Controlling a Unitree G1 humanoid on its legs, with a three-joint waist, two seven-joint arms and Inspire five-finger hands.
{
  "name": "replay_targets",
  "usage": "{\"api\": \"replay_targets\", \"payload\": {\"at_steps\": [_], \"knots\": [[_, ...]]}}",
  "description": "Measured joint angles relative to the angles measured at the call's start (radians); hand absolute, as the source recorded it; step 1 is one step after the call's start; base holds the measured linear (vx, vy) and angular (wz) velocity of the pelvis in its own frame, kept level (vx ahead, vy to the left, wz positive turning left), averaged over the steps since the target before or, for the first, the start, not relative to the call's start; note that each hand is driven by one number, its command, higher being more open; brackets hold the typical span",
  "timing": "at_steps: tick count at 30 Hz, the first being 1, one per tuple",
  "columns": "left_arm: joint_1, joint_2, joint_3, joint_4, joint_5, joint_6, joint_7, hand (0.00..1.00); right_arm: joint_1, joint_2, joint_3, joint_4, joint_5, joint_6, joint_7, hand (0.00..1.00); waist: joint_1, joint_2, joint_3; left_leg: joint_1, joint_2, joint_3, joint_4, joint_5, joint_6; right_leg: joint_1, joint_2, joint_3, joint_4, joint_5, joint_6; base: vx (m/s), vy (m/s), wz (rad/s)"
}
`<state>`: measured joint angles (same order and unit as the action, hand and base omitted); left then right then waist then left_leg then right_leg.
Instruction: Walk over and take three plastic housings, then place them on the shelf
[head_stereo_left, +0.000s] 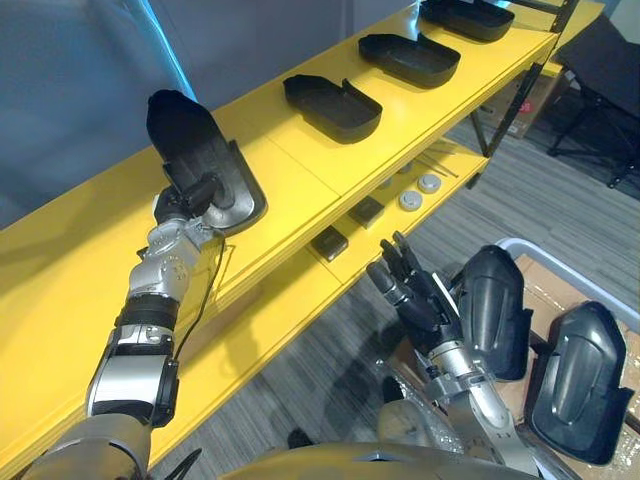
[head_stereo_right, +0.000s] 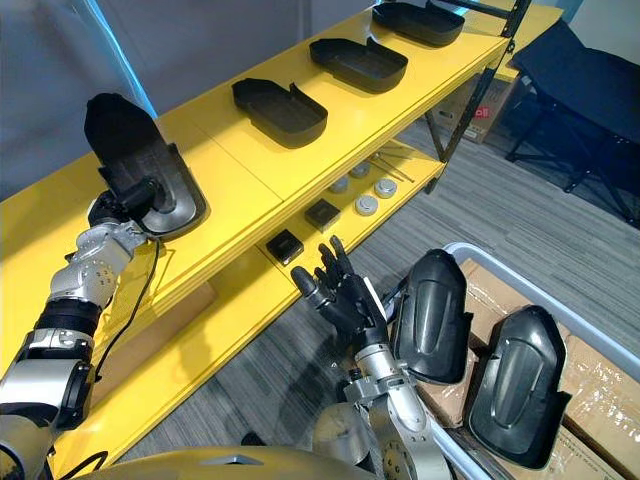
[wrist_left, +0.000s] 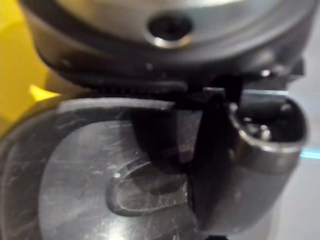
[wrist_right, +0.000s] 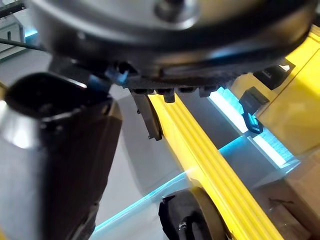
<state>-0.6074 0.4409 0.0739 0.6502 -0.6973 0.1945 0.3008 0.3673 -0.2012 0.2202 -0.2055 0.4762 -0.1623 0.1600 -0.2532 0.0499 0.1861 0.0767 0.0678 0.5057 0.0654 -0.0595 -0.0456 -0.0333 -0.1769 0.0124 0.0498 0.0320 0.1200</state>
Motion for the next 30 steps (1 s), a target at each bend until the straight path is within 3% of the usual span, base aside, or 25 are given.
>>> {"api": "replay_targets", "payload": {"at_steps": [15,27,30], "knots": [[-0.032,0.021,-0.011,0.036,-0.021,-0.021,0.028,1.00,-0.032,-0.024,0.029,0.000,0.000,-0.012,-0.018,1.00,-0.019,-0.004,0.030,-0.021,0.011,-0.012,0.018,0.000,-0.001,-0.007,0.004,-0.011,0.001,0.000,-0.001,-0.02,-0.009,0.02],[-0.069,0.020,-0.026,0.069,0.002,-0.020,0.102,1.00,-0.031,-0.030,0.043,0.000,-0.076,-0.048,-0.061,1.00,-0.030,-0.012,0.035,-0.016,0.012,-0.012,0.017,0.001,-0.001,0.000,0.005,-0.011,-0.001,0.004,0.004,0.00,0.000,0.00],[-0.095,0.004,-0.027,0.096,0.089,-0.048,0.180,1.00,-0.035,-0.030,0.046,0.000,-0.076,-0.051,-0.061,1.00,-0.038,-0.018,0.038,-0.016,0.012,-0.012,0.016,0.001,-0.001,0.000,0.005,-0.010,-0.002,0.005,0.005,0.00,0.000,0.00]]}}
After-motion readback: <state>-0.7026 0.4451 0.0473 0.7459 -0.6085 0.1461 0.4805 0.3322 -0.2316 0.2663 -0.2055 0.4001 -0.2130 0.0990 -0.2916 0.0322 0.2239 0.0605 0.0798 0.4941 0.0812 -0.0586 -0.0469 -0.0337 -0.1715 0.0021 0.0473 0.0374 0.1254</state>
